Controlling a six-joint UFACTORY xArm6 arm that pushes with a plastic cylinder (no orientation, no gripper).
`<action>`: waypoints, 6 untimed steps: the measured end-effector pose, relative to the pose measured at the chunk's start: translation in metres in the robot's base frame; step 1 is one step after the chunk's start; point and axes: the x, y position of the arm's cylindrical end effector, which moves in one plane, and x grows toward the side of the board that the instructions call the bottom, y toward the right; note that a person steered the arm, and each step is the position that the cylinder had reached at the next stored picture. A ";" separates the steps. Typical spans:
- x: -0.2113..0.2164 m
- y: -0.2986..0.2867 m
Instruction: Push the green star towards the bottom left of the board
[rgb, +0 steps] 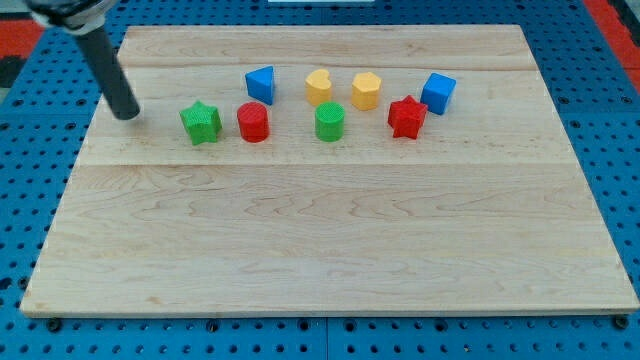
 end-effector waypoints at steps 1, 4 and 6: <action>-0.006 0.087; 0.058 0.085; 0.118 0.110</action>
